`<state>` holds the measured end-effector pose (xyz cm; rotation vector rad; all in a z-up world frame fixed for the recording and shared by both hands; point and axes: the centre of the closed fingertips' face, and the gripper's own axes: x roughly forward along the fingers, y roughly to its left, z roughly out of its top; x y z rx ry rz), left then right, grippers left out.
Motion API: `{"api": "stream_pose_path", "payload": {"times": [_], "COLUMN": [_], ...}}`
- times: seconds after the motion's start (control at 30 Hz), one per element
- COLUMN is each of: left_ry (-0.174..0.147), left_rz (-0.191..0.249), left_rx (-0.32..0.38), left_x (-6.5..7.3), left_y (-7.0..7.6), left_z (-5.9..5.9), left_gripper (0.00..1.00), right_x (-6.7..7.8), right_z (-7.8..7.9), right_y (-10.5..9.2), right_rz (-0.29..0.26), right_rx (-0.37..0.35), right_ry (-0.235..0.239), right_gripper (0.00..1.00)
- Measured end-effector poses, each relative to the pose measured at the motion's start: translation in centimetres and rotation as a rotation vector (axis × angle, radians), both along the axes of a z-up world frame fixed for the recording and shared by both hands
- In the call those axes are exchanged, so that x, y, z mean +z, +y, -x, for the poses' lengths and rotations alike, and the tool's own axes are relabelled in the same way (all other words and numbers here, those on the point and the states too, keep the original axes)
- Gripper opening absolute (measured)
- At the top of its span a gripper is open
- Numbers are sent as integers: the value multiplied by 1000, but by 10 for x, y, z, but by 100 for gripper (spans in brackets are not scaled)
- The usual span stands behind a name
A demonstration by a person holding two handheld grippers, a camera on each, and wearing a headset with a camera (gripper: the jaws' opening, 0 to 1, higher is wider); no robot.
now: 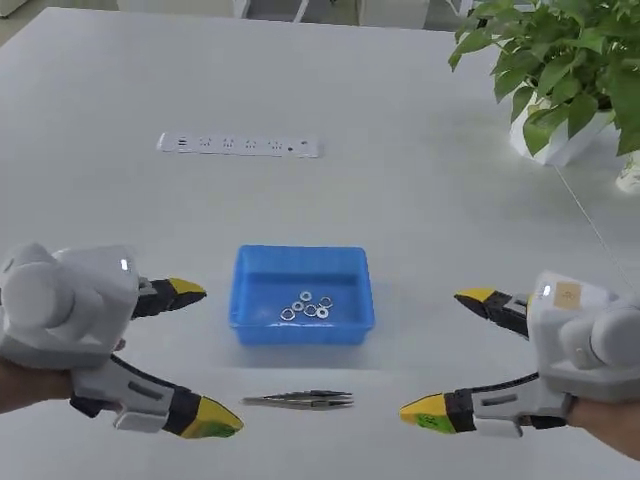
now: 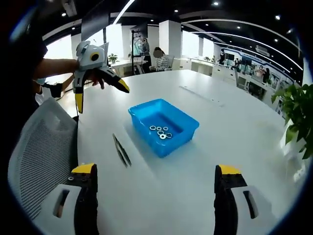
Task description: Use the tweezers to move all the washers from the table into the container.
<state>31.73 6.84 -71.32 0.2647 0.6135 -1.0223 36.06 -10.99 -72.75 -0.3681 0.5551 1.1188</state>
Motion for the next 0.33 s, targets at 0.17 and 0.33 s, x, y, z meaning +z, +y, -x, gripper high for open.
{"api": "stream_pose_path", "payload": {"times": [0.17, 0.33], "left_ry": [-13, -10], "left_rz": [37, -12], "left_rx": [26, 13], "left_x": [5, -1], "left_y": [0, 3], "left_z": [-3, -3], "left_gripper": [99, 99], "right_x": [5, 3], "right_z": [-1, 2], "right_y": [-5, -5], "right_rz": [-23, -9], "right_rx": [-19, -7], "right_ry": [-10, -8], "right_gripper": [100, 100]}}
